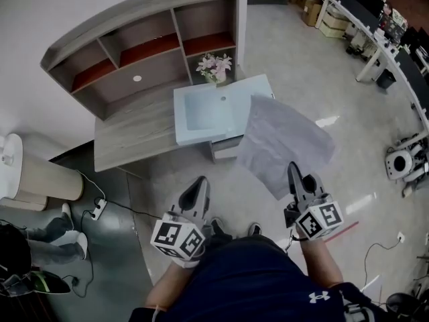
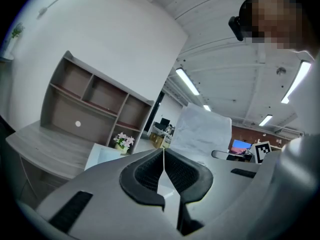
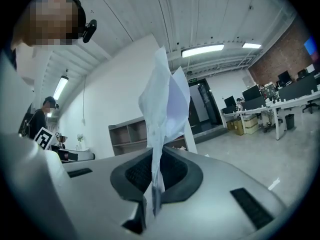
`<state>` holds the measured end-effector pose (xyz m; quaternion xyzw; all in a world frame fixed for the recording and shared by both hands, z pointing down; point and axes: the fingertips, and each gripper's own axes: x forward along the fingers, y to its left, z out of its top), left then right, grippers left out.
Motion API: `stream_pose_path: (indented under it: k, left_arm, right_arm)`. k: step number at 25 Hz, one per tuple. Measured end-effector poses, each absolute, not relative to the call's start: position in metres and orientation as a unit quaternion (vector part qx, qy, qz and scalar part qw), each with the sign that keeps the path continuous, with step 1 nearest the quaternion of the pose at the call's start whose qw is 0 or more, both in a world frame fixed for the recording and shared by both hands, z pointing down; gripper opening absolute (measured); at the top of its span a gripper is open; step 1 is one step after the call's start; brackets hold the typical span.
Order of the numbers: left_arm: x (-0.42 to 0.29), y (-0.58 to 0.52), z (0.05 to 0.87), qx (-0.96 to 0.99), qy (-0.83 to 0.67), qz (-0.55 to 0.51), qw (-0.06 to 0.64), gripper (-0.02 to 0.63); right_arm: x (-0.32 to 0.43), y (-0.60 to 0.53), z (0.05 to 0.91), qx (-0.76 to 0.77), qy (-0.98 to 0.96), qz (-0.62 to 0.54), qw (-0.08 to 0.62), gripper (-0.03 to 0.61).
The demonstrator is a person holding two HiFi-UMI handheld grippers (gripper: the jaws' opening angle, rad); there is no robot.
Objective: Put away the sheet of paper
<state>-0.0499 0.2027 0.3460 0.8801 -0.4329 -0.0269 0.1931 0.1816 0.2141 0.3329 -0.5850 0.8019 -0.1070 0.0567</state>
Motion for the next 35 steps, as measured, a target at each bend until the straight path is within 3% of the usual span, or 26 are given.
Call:
stream_pose_path:
  k: [13, 35]
  left_arm:
    - [-0.135, 0.148, 0.363, 0.873, -0.434, -0.049, 0.219, 0.017]
    - [-0.113, 0.000, 0.357, 0.834, -0.516, -0.032, 0.191, 0.017]
  right_arm:
    - [0.137, 0.177, 0.331, -0.622, 0.774, -0.112, 0.040, 0.015]
    - [0.163, 0.003, 0.359, -0.556, 0.817, -0.146, 0.044, 0.015]
